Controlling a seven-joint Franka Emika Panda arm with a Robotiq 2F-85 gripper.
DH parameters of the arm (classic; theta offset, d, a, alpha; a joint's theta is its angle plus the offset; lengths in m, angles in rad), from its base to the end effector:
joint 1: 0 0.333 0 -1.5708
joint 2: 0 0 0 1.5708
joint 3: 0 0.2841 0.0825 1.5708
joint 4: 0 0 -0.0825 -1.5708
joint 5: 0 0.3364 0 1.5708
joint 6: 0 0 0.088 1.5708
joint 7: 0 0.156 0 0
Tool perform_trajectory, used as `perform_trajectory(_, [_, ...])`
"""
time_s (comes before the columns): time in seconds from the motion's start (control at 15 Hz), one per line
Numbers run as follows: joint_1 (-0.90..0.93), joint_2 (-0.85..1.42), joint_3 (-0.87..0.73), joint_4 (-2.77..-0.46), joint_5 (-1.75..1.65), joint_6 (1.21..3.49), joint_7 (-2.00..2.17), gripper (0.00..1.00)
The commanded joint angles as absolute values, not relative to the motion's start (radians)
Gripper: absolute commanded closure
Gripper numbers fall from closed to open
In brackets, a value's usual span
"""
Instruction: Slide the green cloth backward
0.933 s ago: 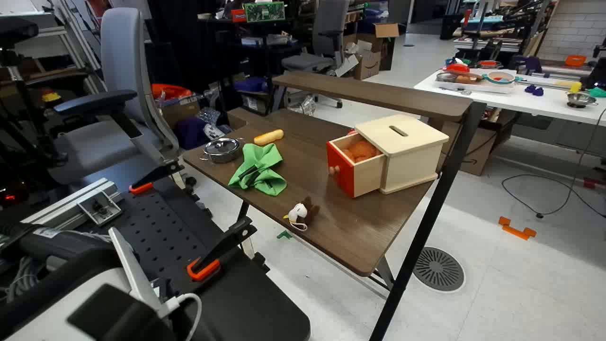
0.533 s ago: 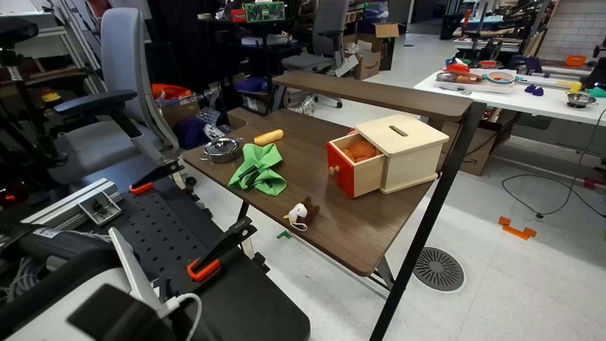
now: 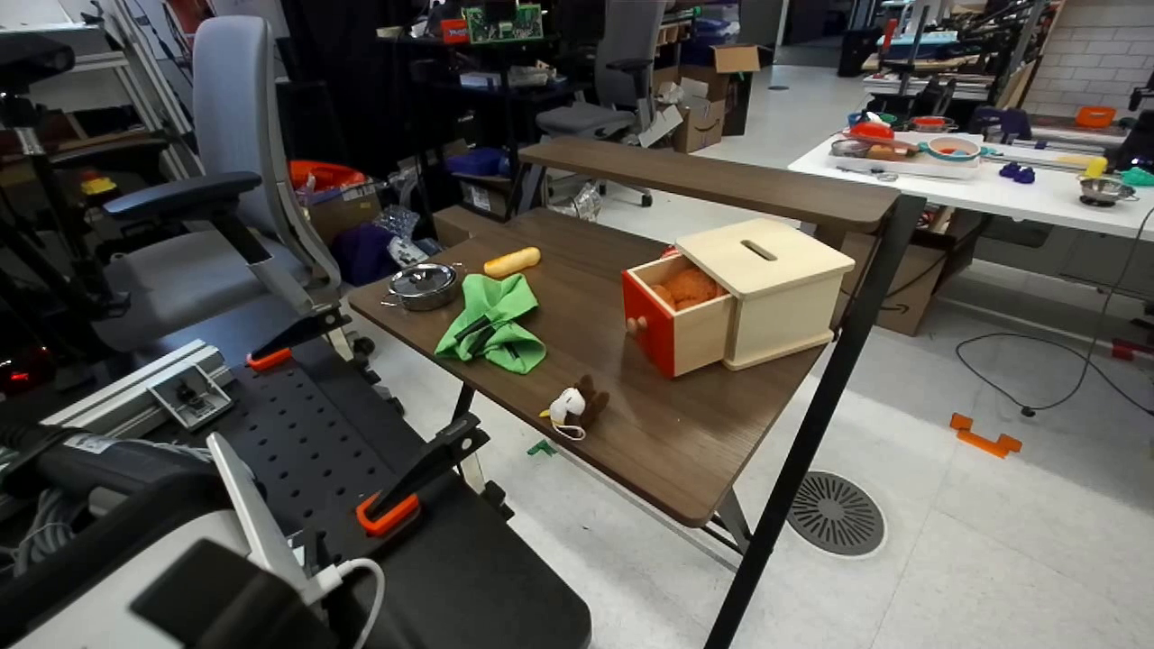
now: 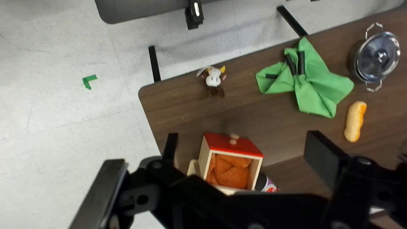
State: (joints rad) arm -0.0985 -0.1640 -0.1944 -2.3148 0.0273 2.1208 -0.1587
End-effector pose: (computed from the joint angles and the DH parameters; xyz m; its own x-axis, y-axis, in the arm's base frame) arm 0.4269 -0.1257 0.3516 0.9892 -0.1445 -0.0246 -0.1457 -0.9876 -0.0589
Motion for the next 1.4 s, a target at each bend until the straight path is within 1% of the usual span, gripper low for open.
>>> perform_trajectory(0.0, [-0.080, -0.069, -0.126, -2.323, -0.031, 2.179, -0.113, 0.00])
perform_trajectory(0.33, [-0.035, 0.091, -0.052, -2.270, -0.035, 2.254, -0.083, 0.00])
perform_trajectory(0.53, [-0.005, 0.168, -0.013, -2.235, -0.032, 2.210, -0.096, 0.00])
perform_trajectory(0.8, [0.037, 0.282, 0.008, -2.195, -0.094, 2.245, -0.049, 0.00])
perform_trajectory(0.87, [0.021, 0.228, 0.010, -2.239, -0.053, 2.237, -0.077, 0.00])
perform_trajectory(1.13, [0.033, 0.284, 0.013, -2.204, -0.072, 2.238, -0.063, 0.00])
perform_trajectory(1.33, [0.054, 0.302, -0.042, -2.223, -0.203, 2.312, 0.089, 0.00])
